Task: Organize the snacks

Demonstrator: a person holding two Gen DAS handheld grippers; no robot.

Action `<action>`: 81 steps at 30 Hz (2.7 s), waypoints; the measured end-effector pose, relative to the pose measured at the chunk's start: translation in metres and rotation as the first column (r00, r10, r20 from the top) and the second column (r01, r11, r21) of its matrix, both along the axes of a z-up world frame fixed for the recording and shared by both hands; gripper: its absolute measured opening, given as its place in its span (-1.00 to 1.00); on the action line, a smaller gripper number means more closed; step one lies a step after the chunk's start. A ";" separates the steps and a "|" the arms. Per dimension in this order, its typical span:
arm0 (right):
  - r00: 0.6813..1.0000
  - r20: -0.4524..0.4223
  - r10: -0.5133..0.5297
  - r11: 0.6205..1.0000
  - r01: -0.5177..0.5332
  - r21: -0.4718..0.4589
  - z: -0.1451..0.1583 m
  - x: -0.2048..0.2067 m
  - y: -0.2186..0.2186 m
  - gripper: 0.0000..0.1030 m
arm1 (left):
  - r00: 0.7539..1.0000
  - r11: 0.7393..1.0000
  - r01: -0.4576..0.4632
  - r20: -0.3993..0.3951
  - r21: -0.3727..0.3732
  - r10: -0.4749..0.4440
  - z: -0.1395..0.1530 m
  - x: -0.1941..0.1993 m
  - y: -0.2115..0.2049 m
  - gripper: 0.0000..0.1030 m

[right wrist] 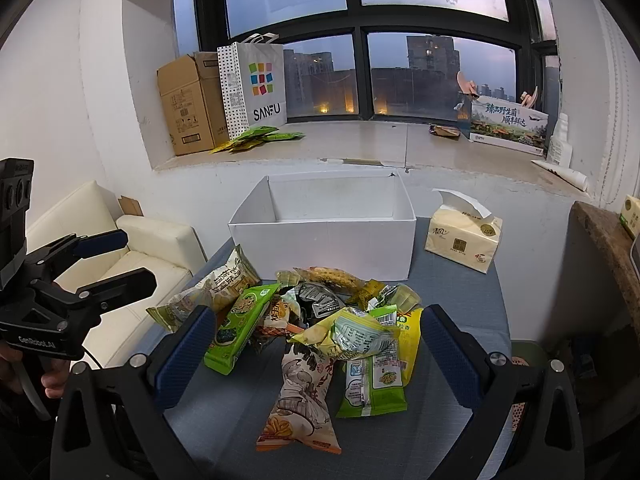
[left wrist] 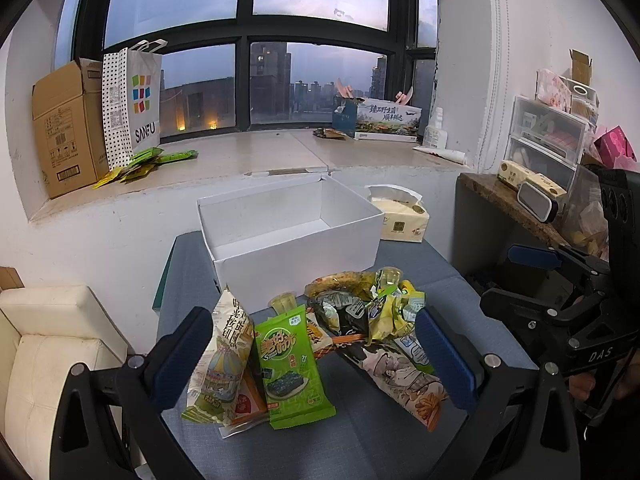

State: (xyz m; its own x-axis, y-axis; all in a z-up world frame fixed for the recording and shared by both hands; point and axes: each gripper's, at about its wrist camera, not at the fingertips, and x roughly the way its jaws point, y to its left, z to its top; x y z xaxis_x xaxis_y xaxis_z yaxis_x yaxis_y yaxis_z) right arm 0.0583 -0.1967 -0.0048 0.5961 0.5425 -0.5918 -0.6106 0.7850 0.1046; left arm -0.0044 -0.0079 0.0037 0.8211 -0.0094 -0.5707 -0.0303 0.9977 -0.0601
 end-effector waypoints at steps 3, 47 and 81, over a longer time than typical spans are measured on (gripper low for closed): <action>1.000 0.000 -0.001 1.000 0.001 -0.003 0.000 0.000 0.000 1.00 | 1.000 1.000 0.000 0.001 0.000 0.000 0.000 0.000 0.001 1.00; 0.991 -0.132 -0.033 0.998 0.024 -0.066 -0.045 0.030 0.001 1.00 | 1.000 1.000 -0.008 -0.011 0.026 0.008 -0.009 -0.004 0.003 1.00; 0.972 -0.234 -0.036 0.986 0.072 0.147 -0.053 0.065 -0.020 -0.24 | 0.974 0.994 -0.070 -0.219 -0.084 0.050 -0.083 0.038 0.075 1.00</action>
State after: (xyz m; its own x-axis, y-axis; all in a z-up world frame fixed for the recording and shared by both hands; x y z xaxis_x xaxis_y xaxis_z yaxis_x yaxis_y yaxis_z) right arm 0.1236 -0.2162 -0.0579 0.4850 0.6083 -0.6284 -0.5132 0.7797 0.3587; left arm 0.0337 0.0672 -0.0798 0.6791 -0.0234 -0.7336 -0.1123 0.9844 -0.1353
